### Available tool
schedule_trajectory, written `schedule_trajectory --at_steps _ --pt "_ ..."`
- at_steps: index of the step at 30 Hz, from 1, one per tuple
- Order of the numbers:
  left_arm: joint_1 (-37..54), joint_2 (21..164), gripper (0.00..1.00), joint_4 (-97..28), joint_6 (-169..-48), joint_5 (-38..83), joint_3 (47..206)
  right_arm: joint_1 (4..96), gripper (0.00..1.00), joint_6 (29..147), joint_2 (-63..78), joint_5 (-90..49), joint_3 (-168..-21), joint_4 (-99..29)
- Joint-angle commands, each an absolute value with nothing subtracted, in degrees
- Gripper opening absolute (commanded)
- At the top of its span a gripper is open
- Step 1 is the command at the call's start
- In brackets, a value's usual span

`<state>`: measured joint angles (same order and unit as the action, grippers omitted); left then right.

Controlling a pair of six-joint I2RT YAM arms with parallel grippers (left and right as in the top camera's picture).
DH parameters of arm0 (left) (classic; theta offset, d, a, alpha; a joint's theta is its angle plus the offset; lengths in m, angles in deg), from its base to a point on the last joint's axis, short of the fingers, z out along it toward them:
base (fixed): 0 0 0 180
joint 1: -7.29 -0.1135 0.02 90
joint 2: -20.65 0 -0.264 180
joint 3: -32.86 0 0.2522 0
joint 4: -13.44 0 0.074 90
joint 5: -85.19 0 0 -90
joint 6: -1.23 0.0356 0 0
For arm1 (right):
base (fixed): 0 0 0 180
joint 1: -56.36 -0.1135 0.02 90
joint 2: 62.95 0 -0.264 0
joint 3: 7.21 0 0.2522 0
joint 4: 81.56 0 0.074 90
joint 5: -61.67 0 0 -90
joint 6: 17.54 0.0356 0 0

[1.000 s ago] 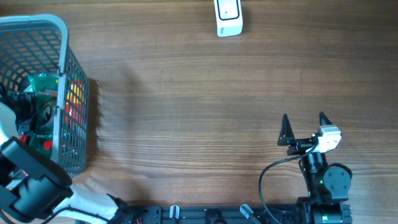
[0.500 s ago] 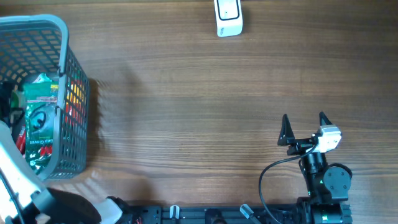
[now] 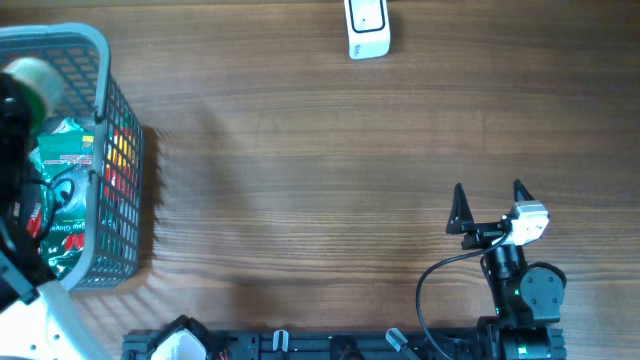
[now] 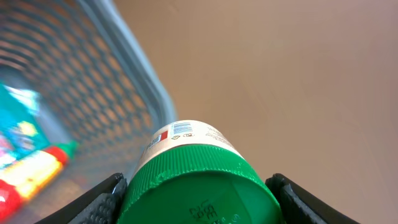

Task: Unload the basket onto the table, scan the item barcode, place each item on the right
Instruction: 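Grasp the green-lidded jar with the left gripper and place it on the table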

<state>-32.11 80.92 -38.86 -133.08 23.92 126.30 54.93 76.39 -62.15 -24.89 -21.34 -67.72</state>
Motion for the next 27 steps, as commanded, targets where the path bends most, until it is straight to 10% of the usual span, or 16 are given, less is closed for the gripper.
schedule_trajectory --at_steps 1,15,27 --pt "-22.97 79.13 0.71 -38.25 -134.68 30.98 127.76 55.15 1.00 77.33 -62.15 -23.95 -21.27 -67.92" --pt "19.36 94.97 0.71 -51.52 -129.43 11.50 127.74 55.15 1.00 77.37 -62.15 -23.92 -21.27 -67.92" --pt "35.89 114.69 0.71 -53.99 -127.77 -9.26 127.74 55.15 0.99 77.33 -62.15 -23.95 -21.27 -67.92"
